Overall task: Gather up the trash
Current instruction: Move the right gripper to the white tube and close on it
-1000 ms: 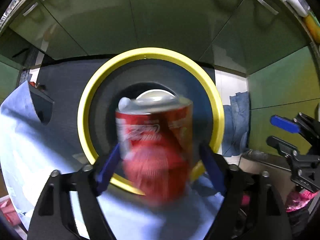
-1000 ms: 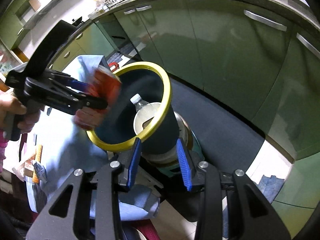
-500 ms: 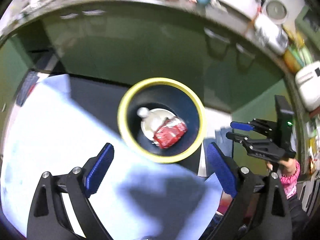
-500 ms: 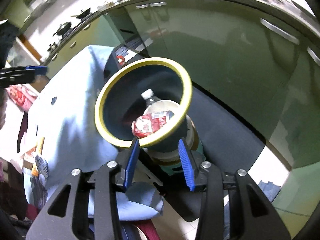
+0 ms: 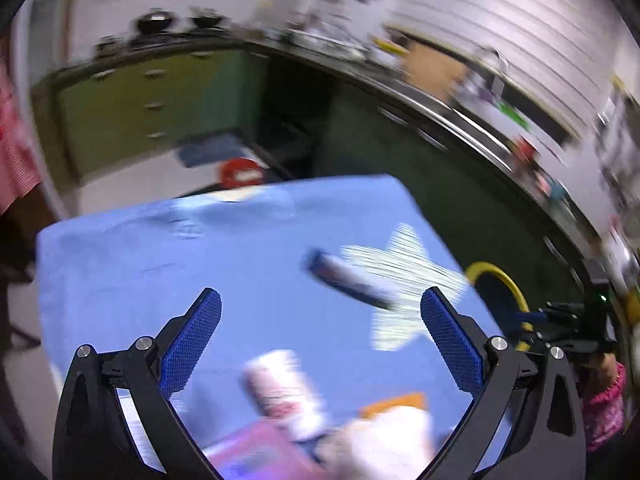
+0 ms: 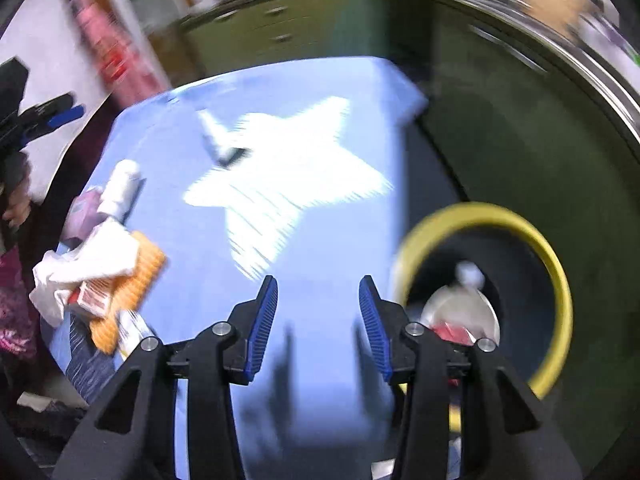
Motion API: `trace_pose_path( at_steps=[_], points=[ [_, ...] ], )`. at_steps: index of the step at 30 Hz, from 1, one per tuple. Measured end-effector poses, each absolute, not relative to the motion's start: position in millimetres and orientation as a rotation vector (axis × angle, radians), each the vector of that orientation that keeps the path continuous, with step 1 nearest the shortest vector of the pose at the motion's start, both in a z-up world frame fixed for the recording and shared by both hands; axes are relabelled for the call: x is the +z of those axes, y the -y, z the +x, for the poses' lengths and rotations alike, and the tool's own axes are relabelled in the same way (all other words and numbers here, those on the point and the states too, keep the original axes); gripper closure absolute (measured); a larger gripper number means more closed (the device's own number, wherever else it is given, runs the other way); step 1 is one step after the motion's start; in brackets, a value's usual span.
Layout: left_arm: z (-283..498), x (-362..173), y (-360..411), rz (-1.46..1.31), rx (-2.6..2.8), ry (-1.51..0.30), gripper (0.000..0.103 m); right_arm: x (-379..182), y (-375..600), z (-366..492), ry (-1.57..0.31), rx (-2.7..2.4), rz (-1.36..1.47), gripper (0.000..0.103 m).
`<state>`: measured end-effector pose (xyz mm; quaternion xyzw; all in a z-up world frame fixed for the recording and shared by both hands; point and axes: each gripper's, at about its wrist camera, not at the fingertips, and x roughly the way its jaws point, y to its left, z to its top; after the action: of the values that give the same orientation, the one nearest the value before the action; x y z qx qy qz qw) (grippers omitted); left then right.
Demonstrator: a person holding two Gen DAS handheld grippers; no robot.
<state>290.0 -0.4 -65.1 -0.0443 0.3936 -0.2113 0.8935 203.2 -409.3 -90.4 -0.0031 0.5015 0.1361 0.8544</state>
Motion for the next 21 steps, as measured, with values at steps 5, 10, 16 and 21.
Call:
trace_pose_path(
  at_steps=[5, 10, 16, 21],
  points=[
    [304, -93, -63, -0.183, -0.321, -0.777, 0.005, -93, 340, 260, -1.060, 0.454, -0.148, 0.062],
    [312, -121, -88, -0.252, -0.293, -0.782, 0.005, -103, 287, 318, -1.074, 0.548, -0.275, 0.062],
    [316, -128, -87, -0.254, -0.294, -0.794, 0.005, -116, 267, 357, -1.085, 0.562, -0.322, 0.062],
    [315, -133, -80, -0.244, -0.304, -0.806, 0.005, -130, 263, 367, -1.110, 0.561, -0.349, 0.062]
  ],
)
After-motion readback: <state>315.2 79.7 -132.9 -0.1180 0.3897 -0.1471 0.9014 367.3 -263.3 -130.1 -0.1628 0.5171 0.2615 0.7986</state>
